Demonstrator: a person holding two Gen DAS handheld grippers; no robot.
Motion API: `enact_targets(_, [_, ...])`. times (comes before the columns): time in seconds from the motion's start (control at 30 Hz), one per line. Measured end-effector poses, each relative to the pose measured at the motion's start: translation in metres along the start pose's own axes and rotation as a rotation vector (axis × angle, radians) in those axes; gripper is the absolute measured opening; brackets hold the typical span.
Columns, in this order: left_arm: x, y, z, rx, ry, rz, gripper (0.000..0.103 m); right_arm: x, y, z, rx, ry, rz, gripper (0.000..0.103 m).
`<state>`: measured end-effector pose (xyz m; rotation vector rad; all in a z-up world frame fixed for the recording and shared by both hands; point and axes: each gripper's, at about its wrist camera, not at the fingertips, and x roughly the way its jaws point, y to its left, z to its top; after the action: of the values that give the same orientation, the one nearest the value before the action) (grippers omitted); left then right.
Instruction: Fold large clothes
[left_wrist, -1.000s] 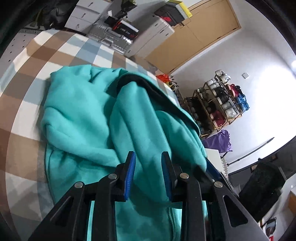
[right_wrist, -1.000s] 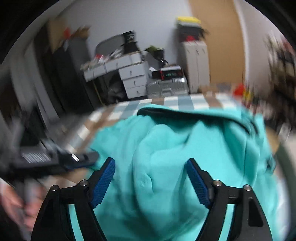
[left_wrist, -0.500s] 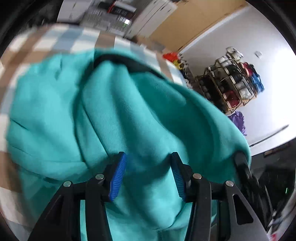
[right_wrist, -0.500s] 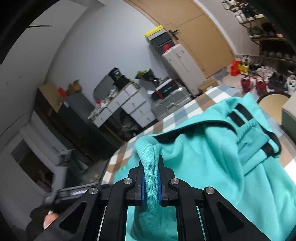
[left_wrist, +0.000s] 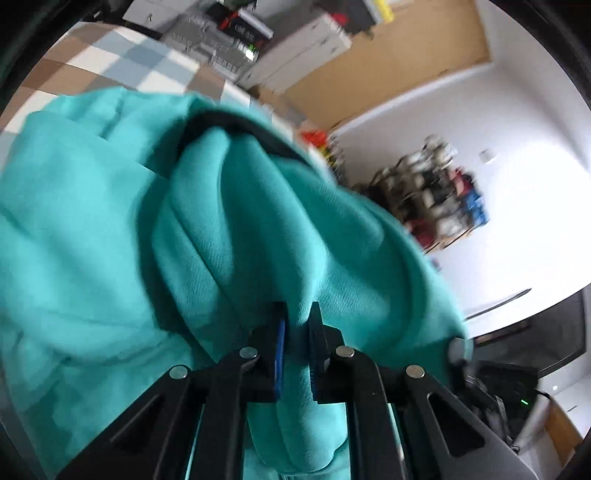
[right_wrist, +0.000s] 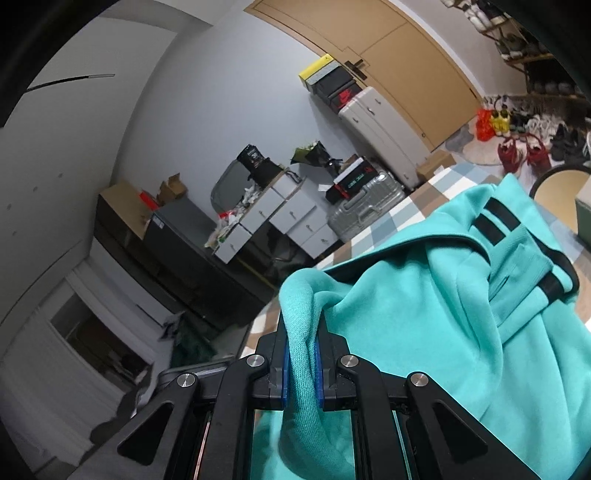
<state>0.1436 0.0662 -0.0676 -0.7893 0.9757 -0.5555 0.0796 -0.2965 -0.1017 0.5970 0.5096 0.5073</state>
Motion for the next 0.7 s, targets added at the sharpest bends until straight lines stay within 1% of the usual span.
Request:
enact_targets(0.07, [-0.022, 0.019, 0.000, -0.027, -0.033, -0.041, 0.005, 0.004, 0.002, -0.003, -0.012, 0.023, 0.024, 0.010])
enact_targets(0.13, [-0.035, 0.039, -0.001, -0.084, -0.050, -0.063, 0.005, 0.011, 0.007, -0.007, -0.044, 0.062, 0.028, 0.010])
enact_targets(0.17, [-0.039, 0.051, -0.001, -0.121, -0.046, -0.078, 0.005, 0.016, 0.011, -0.010, -0.070, 0.089, 0.019, 0.010])
enact_targets(0.2, [-0.041, 0.064, -0.002, -0.160, -0.028, -0.084, 0.005, 0.021, 0.017, -0.014, -0.105, 0.111, -0.003, 0.010])
enact_targets(0.23, [-0.039, 0.068, -0.002, -0.175, -0.017, -0.076, 0.005, 0.025, 0.023, -0.018, -0.140, 0.127, -0.028, 0.010])
enact_targets(0.27, [-0.039, 0.072, -0.005, -0.184, -0.008, -0.067, 0.006, 0.028, 0.027, -0.022, -0.169, 0.139, -0.051, 0.010])
enact_targets(0.33, [-0.044, 0.078, -0.007, -0.197, -0.002, -0.058, 0.006, 0.038, 0.037, -0.030, -0.251, 0.177, -0.125, 0.010])
enact_targets(0.4, [-0.057, 0.076, -0.006, -0.200, -0.024, -0.062, 0.006, 0.041, 0.041, -0.035, -0.299, 0.191, -0.164, 0.011])
enact_targets(0.43, [-0.068, 0.071, -0.005, -0.177, -0.054, -0.063, 0.007, 0.042, 0.041, -0.036, -0.307, 0.197, -0.171, 0.012])
enact_targets(0.47, [-0.077, 0.063, -0.004, -0.143, -0.086, -0.049, 0.016, 0.043, 0.040, -0.037, -0.308, 0.202, -0.173, 0.012])
enact_targets(0.5, [-0.083, 0.056, -0.003, -0.113, -0.112, -0.048, 0.031, 0.042, 0.039, -0.036, -0.304, 0.200, -0.173, 0.012])
enact_targets(0.53, [-0.091, 0.046, -0.003, -0.079, -0.150, -0.079, 0.042, 0.041, 0.038, -0.036, -0.299, 0.200, -0.168, 0.013])
enact_targets(0.57, [-0.089, 0.034, -0.002, -0.056, -0.172, -0.097, 0.072, 0.040, 0.038, -0.035, -0.297, 0.204, -0.160, 0.013])
enact_targets(0.6, [-0.089, 0.020, -0.001, -0.023, -0.172, -0.111, 0.087, 0.039, 0.040, -0.036, -0.312, 0.206, -0.160, 0.013])
enact_targets(0.63, [-0.083, 0.011, 0.002, 0.005, -0.157, -0.136, 0.087, 0.037, 0.042, -0.036, -0.331, 0.205, -0.163, 0.013])
enact_targets(0.67, [-0.075, -0.001, 0.006, 0.043, -0.116, -0.156, 0.087, 0.037, 0.045, -0.038, -0.353, 0.209, -0.161, 0.013])
enact_targets(0.7, [-0.063, -0.008, 0.011, 0.071, -0.060, -0.149, 0.087, 0.036, 0.046, -0.039, -0.365, 0.213, -0.160, 0.013])
